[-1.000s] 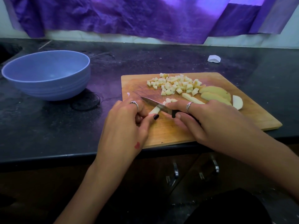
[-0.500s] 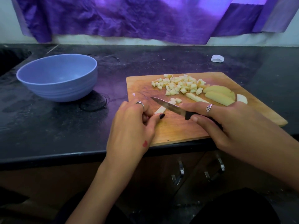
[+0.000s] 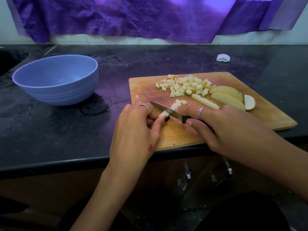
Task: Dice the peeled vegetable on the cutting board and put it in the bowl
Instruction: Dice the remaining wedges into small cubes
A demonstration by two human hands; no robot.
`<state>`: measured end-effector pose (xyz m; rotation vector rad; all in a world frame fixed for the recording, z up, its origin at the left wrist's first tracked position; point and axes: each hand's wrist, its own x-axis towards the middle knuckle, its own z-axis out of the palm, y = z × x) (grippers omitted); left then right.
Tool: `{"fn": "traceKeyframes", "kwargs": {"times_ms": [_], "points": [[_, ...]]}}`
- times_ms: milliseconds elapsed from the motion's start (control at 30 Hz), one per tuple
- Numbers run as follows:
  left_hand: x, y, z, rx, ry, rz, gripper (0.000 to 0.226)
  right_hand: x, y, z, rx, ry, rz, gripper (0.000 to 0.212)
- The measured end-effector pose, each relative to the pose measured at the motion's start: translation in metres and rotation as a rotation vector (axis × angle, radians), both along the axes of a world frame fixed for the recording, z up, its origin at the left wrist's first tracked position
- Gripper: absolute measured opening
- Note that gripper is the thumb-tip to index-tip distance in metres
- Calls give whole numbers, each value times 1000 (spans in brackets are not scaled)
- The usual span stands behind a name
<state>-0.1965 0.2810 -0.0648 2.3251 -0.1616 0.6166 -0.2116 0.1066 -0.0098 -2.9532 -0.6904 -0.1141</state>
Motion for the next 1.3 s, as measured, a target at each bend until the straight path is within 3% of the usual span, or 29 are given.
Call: {"fn": "traceKeyframes", "kwargs": {"times_ms": [100, 233, 400, 633, 800, 1000, 1300], "points": [[-1, 0, 1, -9, -5, 7, 26, -10, -6, 1, -20, 4, -3, 43], [-1, 1, 1, -11, 7, 10, 27, -18, -16, 0, 39, -25, -11, 64], [-4, 3, 2, -37, 34, -18, 20, -15, -14, -4, 160, -14, -32, 57], [-3, 5, 3, -40, 45, -32, 11, -8, -3, -3, 110, 1, -18, 55], [-3, 4, 2, -46, 47, -23, 13, 2, 9, -1, 34, -14, 8, 39], [-2, 2, 3, -52, 68, -4, 14, -17, 1, -6, -43, -23, 14, 53], [-8, 5, 5, -31, 71, -22, 9, -22, -11, -8, 109, -75, -50, 67]]}}
